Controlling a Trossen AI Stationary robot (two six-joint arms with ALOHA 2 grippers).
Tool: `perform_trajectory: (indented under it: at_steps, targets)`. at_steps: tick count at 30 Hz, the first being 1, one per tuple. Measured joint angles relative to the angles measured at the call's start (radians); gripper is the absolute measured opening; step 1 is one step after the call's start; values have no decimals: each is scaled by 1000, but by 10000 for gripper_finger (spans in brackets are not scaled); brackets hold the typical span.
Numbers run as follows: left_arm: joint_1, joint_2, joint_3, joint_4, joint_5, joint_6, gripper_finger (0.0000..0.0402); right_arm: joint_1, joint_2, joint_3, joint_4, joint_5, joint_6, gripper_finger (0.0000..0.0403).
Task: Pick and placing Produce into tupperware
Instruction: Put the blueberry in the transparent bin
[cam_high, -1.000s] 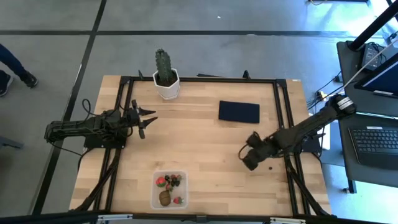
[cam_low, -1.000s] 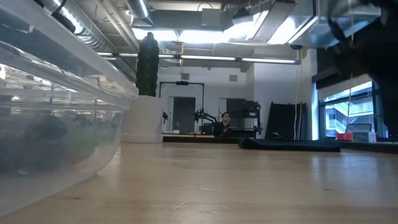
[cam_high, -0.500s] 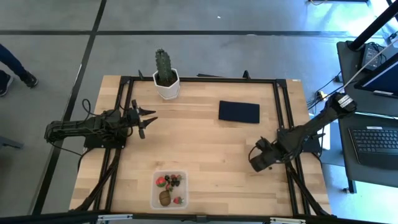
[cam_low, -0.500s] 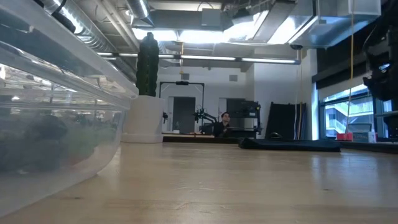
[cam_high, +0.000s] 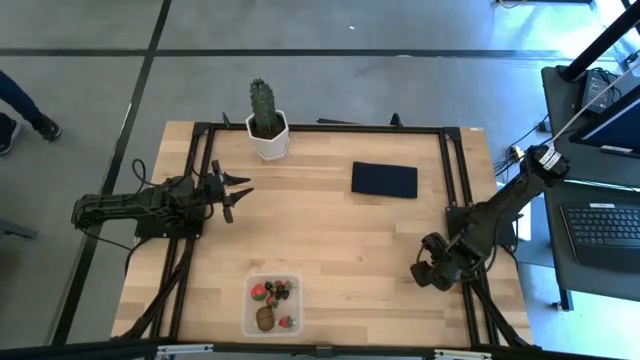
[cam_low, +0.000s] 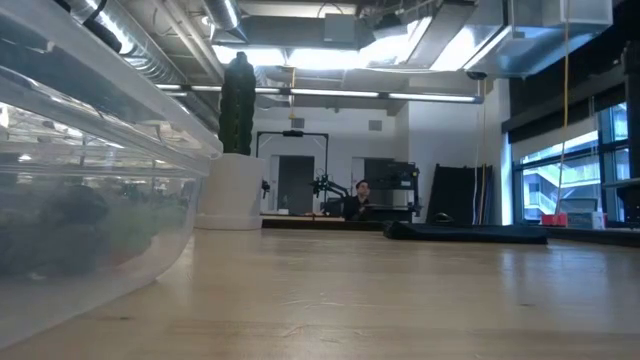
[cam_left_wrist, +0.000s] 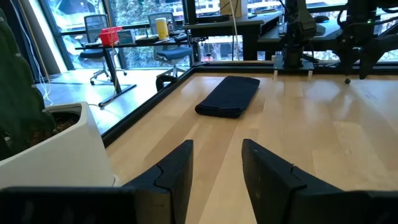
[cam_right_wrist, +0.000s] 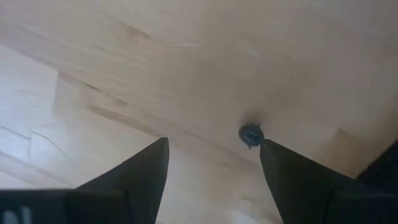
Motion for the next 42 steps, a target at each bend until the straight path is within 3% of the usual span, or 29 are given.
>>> perform_trajectory:
  at_steps: [21, 42]
  targets:
    - [0, 0, 0, 0, 0, -26, 130, 35, 118, 0, -14, 27, 24, 253]
    - [0, 0, 0, 0, 0, -25, 130, 35, 126, 0, 20, 1, -25, 253]
